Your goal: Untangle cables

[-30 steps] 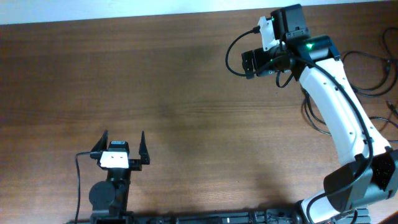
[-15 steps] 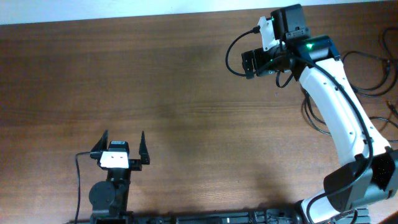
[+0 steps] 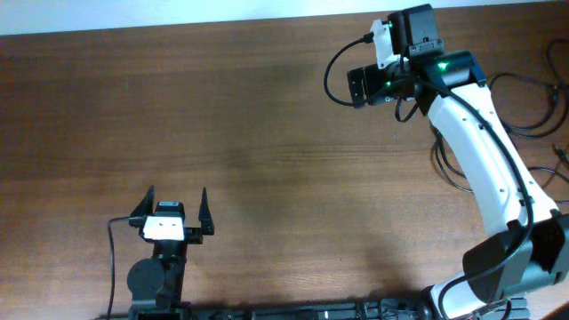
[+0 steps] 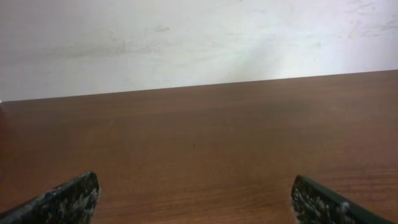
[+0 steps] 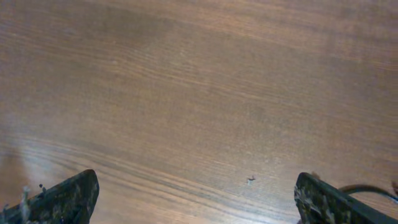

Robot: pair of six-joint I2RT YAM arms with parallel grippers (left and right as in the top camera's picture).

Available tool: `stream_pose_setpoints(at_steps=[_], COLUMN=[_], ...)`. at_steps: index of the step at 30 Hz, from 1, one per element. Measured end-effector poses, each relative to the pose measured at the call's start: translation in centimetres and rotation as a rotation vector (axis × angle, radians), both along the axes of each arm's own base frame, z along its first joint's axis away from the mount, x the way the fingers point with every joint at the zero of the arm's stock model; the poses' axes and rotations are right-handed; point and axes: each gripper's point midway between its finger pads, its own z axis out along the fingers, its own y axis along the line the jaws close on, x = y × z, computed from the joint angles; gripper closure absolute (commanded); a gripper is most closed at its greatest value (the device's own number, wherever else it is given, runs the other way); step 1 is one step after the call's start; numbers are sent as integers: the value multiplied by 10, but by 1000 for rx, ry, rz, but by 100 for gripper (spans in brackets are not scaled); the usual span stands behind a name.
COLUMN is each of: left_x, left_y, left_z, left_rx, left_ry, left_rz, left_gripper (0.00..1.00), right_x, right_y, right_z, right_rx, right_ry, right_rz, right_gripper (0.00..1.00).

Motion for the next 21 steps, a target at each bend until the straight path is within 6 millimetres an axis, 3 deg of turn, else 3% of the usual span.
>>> stream_pose_setpoints(at_steps=[5, 10, 12, 15, 21], left_x=[0, 0, 0, 0, 0], left_y=[0, 1, 1, 1, 1], left_z=[0, 0, 0, 0, 1], left_rx=[0, 0, 1, 1, 1], left_ry=[0, -2, -2, -2, -3], left_rz=[1, 7, 7, 7, 7], left_gripper=[1, 1, 1, 1, 1], right_x=[-5, -40, -47, -73, -122], right_y=[-4, -15, -16, -22, -31], right_z=[-5, -38, -34, -25, -24], right_rx=[23, 48, 76, 120, 168], right_ry=[-174, -344, -476, -691, -917], right_rz=[-8, -16, -17, -20, -21], right_gripper=[0, 0, 0, 0, 0])
